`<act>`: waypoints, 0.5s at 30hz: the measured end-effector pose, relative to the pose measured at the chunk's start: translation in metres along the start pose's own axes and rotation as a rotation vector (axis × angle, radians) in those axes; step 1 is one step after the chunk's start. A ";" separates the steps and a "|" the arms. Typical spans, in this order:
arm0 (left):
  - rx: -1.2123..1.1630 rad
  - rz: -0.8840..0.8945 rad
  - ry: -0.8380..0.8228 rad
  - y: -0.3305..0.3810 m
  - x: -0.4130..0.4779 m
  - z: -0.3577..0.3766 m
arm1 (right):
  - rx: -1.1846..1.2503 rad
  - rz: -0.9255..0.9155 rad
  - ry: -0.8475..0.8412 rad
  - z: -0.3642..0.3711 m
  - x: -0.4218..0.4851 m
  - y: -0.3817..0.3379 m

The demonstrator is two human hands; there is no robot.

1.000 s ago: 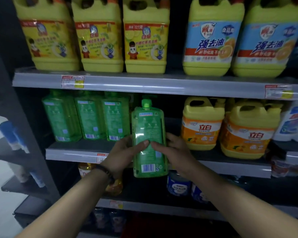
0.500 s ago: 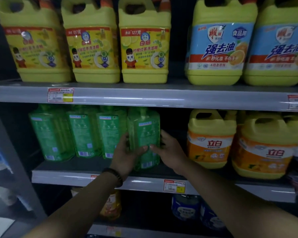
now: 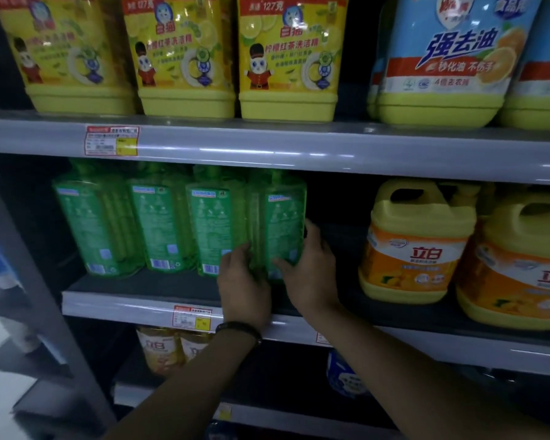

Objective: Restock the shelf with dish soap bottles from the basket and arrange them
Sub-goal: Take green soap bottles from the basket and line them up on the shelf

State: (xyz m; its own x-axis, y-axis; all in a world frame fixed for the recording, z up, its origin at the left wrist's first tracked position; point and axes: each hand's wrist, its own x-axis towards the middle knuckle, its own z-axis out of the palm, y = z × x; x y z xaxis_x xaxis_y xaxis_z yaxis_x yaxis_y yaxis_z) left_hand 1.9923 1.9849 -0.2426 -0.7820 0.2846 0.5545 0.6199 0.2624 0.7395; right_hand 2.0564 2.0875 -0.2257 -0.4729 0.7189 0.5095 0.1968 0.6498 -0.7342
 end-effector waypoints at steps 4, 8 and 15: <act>0.023 0.040 -0.148 0.003 0.002 0.001 | -0.079 0.076 -0.022 0.013 0.022 -0.004; 0.032 -0.011 -0.331 0.006 0.018 -0.001 | -0.124 0.131 -0.051 0.017 0.039 -0.005; 0.063 0.022 -0.442 0.012 0.025 -0.011 | -0.111 0.114 -0.202 -0.006 0.040 -0.004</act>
State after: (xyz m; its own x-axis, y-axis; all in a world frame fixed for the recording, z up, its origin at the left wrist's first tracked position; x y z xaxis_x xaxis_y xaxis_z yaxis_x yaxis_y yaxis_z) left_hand 1.9788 1.9846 -0.2156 -0.6741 0.6541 0.3433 0.6496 0.3036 0.6970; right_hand 2.0416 2.1154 -0.1999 -0.6021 0.7325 0.3176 0.3467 0.5982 -0.7225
